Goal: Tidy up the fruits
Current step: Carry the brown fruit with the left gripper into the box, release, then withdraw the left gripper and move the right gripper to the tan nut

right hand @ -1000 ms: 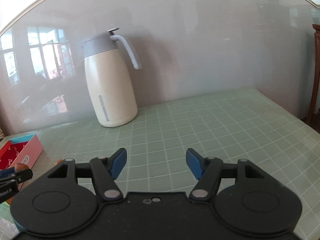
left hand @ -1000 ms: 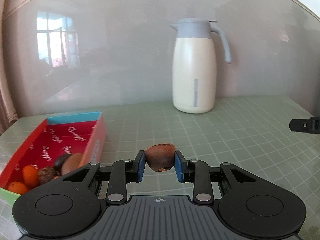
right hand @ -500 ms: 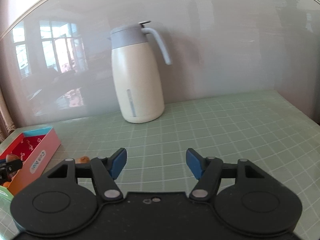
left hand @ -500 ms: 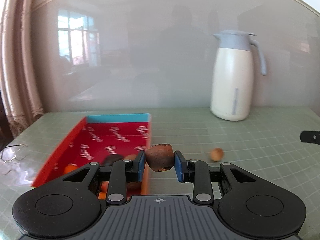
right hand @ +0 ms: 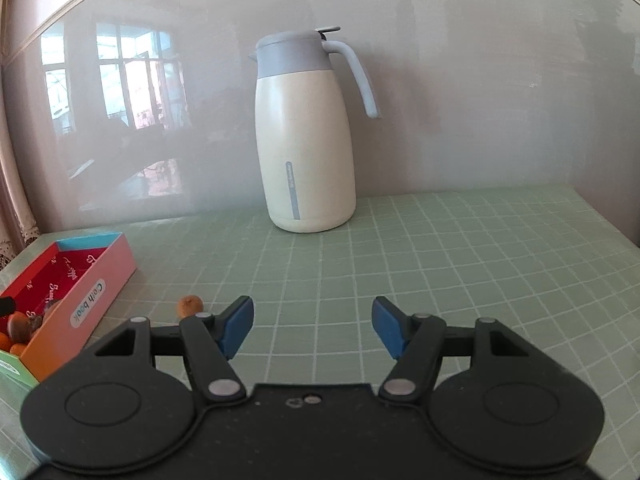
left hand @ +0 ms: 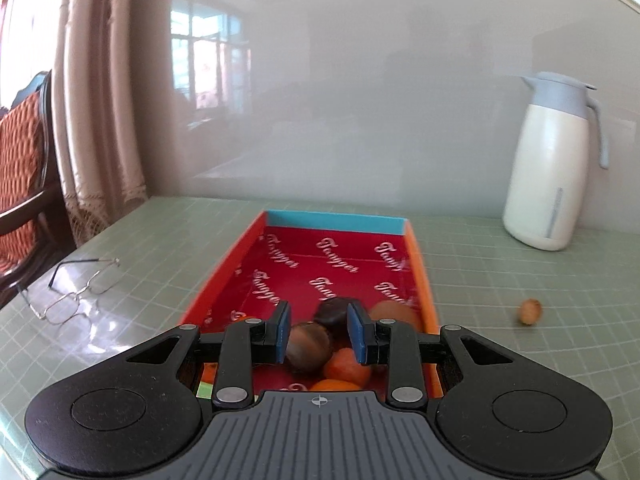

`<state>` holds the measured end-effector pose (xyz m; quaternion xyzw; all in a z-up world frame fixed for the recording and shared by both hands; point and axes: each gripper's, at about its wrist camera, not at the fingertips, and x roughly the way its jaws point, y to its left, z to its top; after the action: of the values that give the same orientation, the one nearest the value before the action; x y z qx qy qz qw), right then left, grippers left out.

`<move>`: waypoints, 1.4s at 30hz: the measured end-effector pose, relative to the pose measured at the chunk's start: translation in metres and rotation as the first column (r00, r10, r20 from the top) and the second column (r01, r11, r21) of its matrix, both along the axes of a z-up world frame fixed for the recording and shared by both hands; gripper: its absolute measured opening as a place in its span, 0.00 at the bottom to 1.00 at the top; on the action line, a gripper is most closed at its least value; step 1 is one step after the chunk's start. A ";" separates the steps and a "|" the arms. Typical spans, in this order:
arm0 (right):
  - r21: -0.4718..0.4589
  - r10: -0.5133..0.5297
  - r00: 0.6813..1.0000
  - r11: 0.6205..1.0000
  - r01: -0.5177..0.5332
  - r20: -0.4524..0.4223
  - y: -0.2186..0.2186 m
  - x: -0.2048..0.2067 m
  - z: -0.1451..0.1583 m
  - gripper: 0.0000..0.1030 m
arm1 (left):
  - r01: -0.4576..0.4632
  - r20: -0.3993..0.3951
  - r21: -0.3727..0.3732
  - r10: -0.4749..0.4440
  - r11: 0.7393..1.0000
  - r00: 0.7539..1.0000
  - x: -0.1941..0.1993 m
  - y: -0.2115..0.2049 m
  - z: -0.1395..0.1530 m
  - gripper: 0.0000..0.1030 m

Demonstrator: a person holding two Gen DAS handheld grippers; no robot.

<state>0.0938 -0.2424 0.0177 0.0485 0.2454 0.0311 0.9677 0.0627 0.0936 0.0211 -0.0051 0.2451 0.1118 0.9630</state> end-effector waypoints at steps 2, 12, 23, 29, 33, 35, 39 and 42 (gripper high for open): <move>0.002 -0.005 1.000 1.000 0.005 -0.001 -0.002 -0.001 0.000 0.63 | -0.011 -0.005 -0.002 0.011 1.000 1.000 0.002 0.003 -0.001 0.31; 0.010 -0.010 1.000 1.000 0.010 0.008 -0.008 -0.004 0.002 0.63 | -0.033 0.002 -0.011 0.033 0.999 0.999 0.002 0.005 -0.002 0.31; 0.007 -0.022 1.000 1.000 0.022 0.006 -0.008 0.004 0.001 0.64 | -0.074 0.048 0.001 0.074 0.997 0.996 -0.007 0.011 0.002 0.83; -0.017 -0.018 1.000 1.000 0.018 0.015 0.000 0.020 0.005 0.72 | -0.111 0.068 0.004 0.111 0.994 0.992 -0.012 0.026 0.005 0.95; -0.011 -0.048 0.999 0.999 0.049 0.017 -0.007 0.026 0.005 0.83 | -0.144 0.077 0.003 0.143 0.990 0.987 -0.018 0.040 0.005 0.98; 0.006 -0.067 0.998 0.998 0.067 0.006 -0.013 0.030 0.003 0.92 | -0.161 0.084 0.000 0.160 0.987 0.984 -0.021 0.047 0.005 1.00; 0.030 -0.060 0.998 0.998 0.061 -0.026 -0.014 0.037 -0.003 0.93 | -0.187 0.084 -0.030 0.189 0.982 0.978 -0.022 0.060 0.005 1.00; 0.020 -0.038 0.999 0.999 0.039 -0.028 -0.005 0.041 -0.004 0.93 | -0.203 0.088 -0.045 0.207 0.978 0.974 -0.024 0.067 0.004 1.00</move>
<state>0.1353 -0.2478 0.0133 0.0638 0.2575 0.0143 0.9641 0.0384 0.1605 0.0249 -0.0527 0.2006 0.2059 0.9563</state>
